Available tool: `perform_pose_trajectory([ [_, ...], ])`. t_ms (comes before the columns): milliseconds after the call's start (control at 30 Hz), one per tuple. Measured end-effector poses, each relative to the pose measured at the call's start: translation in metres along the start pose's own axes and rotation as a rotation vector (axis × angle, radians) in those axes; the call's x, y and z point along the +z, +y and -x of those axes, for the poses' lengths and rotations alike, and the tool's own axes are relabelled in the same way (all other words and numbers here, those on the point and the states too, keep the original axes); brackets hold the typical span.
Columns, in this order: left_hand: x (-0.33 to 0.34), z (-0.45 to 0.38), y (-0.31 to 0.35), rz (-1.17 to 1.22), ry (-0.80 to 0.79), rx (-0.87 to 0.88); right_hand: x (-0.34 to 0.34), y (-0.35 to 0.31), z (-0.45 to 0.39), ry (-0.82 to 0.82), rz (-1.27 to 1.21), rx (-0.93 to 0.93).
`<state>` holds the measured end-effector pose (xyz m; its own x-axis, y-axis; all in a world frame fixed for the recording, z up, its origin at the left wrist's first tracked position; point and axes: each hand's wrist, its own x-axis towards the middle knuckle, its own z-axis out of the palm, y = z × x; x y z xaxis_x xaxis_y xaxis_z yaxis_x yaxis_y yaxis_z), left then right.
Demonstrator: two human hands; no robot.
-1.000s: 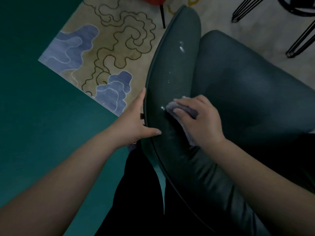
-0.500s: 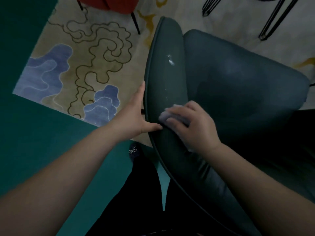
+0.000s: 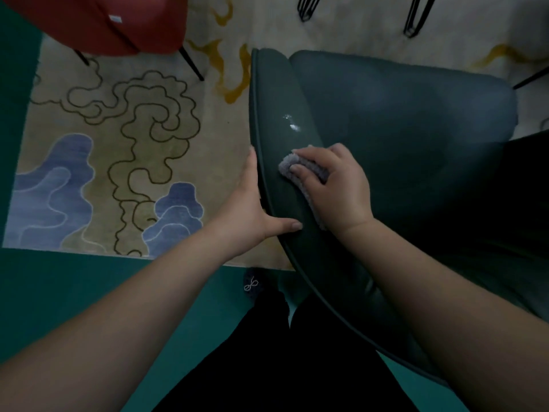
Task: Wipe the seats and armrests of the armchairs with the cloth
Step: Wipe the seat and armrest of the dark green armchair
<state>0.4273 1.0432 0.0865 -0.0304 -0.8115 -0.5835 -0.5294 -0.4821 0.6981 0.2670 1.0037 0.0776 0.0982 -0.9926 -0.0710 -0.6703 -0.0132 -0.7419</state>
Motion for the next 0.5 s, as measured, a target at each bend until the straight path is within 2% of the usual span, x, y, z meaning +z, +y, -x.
perform_pose_trajectory([
  [167, -0.004, -0.013, 0.001, 0.056, 0.035, 0.017, 0.007, 0.003, -0.019, 0.031, -0.03, 0.011],
  [500, -0.024, -0.04, 0.021, -0.077, 0.119, 0.013, 0.024, 0.003, -0.083, 0.074, -0.023, -0.175],
])
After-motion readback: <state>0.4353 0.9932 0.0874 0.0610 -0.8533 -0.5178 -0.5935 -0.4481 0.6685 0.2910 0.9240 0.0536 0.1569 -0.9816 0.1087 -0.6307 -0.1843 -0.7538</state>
